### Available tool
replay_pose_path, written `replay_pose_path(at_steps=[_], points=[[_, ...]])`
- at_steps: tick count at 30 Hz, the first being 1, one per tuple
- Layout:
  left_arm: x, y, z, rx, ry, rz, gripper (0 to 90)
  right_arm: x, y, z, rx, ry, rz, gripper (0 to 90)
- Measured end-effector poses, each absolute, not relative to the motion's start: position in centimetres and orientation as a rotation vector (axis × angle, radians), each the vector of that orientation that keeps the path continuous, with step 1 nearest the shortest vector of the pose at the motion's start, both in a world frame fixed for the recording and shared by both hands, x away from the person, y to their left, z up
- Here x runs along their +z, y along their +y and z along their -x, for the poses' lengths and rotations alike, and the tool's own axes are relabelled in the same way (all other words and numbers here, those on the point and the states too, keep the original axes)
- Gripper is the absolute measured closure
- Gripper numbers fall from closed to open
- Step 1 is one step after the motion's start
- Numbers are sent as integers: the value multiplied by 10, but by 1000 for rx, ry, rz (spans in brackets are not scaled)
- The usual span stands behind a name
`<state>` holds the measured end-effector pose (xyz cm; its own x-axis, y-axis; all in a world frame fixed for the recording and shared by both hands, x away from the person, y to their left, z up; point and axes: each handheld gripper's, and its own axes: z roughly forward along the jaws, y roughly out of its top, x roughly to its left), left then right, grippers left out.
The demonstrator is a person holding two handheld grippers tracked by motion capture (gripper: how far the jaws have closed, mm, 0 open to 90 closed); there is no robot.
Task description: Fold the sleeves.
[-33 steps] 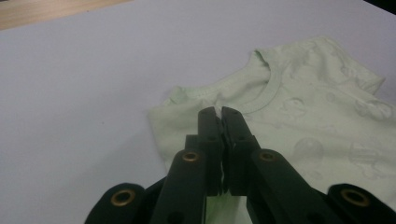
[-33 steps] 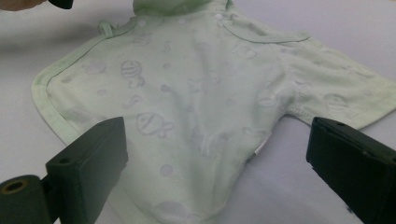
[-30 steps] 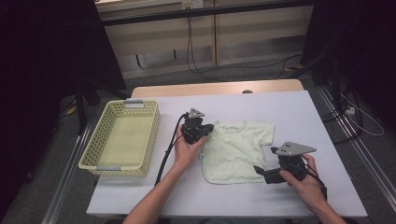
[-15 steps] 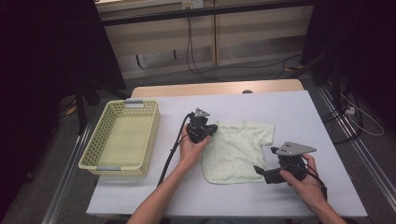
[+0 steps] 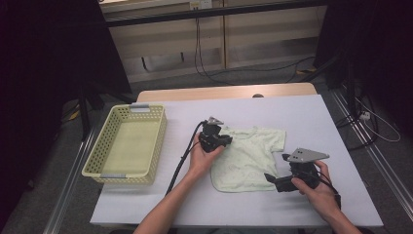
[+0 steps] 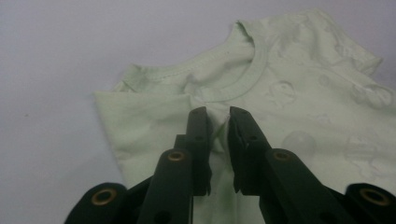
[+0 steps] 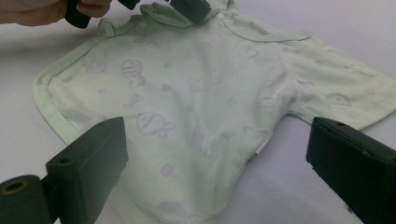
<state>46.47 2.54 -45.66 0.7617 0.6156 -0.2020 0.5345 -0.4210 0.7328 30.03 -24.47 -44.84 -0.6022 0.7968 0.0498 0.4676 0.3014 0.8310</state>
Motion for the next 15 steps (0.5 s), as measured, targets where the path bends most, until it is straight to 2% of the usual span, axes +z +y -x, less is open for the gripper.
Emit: replay_pose_path(at_steps=[10,15], points=[[-434,43,-455,186,834,-2102,614,-448,-246,-299,1215,2197,-1137,52],[-436,58,-451,216,848,-2118,603,-448,-245,-300,1214,2197,-1136,52]])
